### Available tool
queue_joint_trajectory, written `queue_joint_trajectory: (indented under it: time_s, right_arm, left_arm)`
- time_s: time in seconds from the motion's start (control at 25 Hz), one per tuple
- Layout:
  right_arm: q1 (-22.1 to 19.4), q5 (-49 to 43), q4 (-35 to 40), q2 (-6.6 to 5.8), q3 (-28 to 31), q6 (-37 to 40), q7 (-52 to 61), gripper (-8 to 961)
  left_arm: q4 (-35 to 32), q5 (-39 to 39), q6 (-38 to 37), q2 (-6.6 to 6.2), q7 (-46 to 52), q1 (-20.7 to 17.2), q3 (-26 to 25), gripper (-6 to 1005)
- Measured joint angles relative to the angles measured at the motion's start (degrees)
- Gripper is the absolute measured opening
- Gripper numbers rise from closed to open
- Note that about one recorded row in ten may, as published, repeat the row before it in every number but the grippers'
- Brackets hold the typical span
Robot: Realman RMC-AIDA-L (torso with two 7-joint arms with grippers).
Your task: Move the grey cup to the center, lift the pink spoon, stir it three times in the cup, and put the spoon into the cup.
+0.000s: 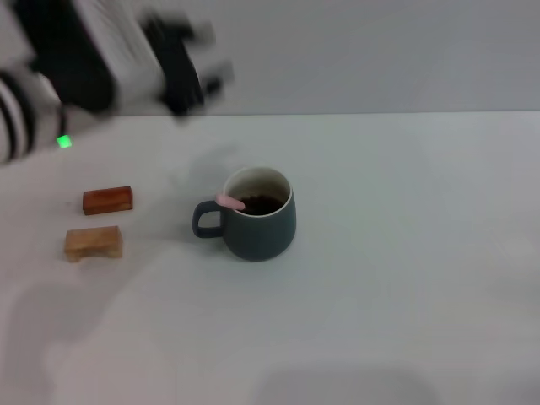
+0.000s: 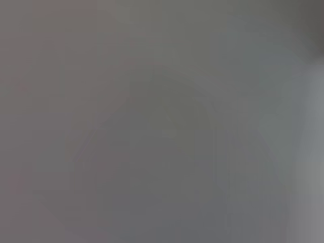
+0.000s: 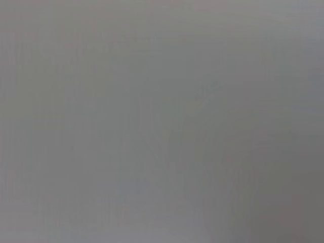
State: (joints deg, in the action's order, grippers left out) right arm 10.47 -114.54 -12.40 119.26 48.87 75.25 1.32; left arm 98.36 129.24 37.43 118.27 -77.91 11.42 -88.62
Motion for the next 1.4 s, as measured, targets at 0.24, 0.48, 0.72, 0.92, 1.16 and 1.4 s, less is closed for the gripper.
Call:
queue_joint_trajectory:
  time_s: [0.24, 0.48, 0.72, 0.92, 1.16, 1.4]
  right_arm:
    - [-0.22, -0.02, -0.14, 0.00, 0.00, 0.00, 0.00, -2]
    - [-0.10, -0.07, -0.38, 0.05, 0.01, -0.01, 0.00, -2]
    - [0.08, -0.08, -0.42, 0.12, -0.46, -0.03, 0.00, -2]
    - [0.06, -0.08, -0.43, 0.16, -0.53, 0.14, 0.00, -2]
    - [-0.29, -0.02, -0.43, 0.18, -0.52, 1.35, 0.00, -1]
    - [-0.23, 0.15, -0.57, 0.18, -0.53, 2.14, 0.00, -1]
  left_arm:
    - [3.29, -16.83, -48.69, -0.62, 2.14, -10.23, 14.77, 448]
    - [-7.20, 5.77, -87.58, -0.67, 33.76, -13.17, 26.75, 443]
    - [-29.18, 25.00, -109.99, -0.45, 74.22, -11.39, 18.24, 445]
    - [-49.27, 27.41, -108.28, -0.18, 82.49, -6.45, 11.62, 487]
    - [-65.41, 28.93, -105.15, -0.14, 86.40, -2.24, 5.34, 717]
    - [-74.02, 29.85, -105.50, -0.05, 86.42, 0.18, 2.17, 837]
